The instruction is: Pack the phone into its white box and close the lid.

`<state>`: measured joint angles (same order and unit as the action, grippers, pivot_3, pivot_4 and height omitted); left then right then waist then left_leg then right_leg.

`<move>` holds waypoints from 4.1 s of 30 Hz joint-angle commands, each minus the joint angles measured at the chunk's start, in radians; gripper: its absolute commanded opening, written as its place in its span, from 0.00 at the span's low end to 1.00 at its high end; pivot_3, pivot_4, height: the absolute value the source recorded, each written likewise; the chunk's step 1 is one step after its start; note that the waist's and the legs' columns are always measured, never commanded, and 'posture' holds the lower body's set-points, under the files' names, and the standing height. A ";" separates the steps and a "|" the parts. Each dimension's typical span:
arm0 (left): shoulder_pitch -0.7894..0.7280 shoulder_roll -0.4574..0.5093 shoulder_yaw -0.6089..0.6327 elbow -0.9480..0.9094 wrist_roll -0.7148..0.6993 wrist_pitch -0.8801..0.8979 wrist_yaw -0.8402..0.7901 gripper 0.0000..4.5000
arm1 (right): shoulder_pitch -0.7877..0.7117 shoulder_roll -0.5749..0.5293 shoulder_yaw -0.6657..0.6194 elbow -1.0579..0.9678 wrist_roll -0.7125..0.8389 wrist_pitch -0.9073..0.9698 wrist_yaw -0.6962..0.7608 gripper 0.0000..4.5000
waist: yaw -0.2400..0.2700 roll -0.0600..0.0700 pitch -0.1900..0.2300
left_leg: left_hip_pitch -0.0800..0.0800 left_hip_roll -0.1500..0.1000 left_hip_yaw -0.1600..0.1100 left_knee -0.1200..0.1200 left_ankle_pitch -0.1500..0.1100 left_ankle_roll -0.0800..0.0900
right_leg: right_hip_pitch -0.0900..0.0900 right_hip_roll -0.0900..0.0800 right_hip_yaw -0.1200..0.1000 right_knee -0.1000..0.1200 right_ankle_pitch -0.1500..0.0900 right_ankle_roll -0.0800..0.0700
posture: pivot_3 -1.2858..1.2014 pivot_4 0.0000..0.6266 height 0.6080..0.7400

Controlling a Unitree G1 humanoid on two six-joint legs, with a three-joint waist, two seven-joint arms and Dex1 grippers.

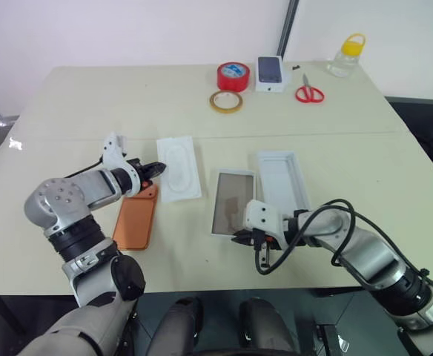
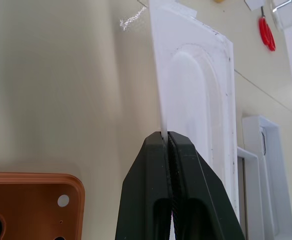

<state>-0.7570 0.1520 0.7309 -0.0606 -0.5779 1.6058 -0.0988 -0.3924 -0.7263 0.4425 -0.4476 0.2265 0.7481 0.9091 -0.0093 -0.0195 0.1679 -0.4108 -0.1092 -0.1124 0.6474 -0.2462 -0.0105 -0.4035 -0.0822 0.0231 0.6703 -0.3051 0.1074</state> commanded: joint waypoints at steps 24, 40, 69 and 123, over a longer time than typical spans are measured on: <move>-0.056 -0.081 0.002 -0.023 -0.001 0.009 0.035 0.00 | -0.177 0.090 -0.085 0.222 -0.161 -0.356 0.102 0.78 | 0.000 -0.001 0.000 | 0.000 0.000 -0.001 0.000 0.000 -0.001 | 0.000 0.000 0.000 0.000 0.000 0.000 | 0.52 0.24 1.00; 0.013 -0.162 -0.133 -0.060 -0.005 0.009 0.079 0.15 | -0.123 0.050 -0.192 0.219 -0.158 -0.319 0.052 0.79 | -0.002 -0.001 0.000 | 0.000 0.001 0.000 0.000 0.000 -0.001 | -0.001 0.001 0.000 0.001 0.000 0.000 | 0.52 0.24 1.00; 0.232 0.291 -0.336 -0.187 -0.094 -0.346 -0.235 1.00 | -0.358 0.416 -0.064 0.482 -0.266 -0.135 -0.211 0.01 | -0.033 0.000 0.000 | 0.001 0.001 0.001 -0.002 0.002 -0.005 | -0.006 0.002 0.003 0.009 0.000 0.000 | 0.52 0.24 1.00; 0.572 0.512 -0.234 -0.167 -0.053 -0.484 -0.296 1.00 | -0.403 0.580 0.088 0.501 -0.357 -0.123 -0.111 0.01 | -0.034 0.001 0.000 | 0.001 0.001 0.000 -0.004 0.001 -0.004 | -0.007 0.002 0.002 0.007 0.000 -0.001 | 0.52 0.24 1.00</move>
<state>-0.1665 0.6649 0.4367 -0.2268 -0.6062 1.0511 -0.4484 -0.7802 -0.1707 0.5107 0.0732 -0.1333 0.6321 0.8099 -0.0429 -0.0182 0.1682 -0.4101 -0.1080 -0.1129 0.6440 -0.2448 -0.0140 -0.4106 -0.0804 0.0252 0.6770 -0.3052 0.1065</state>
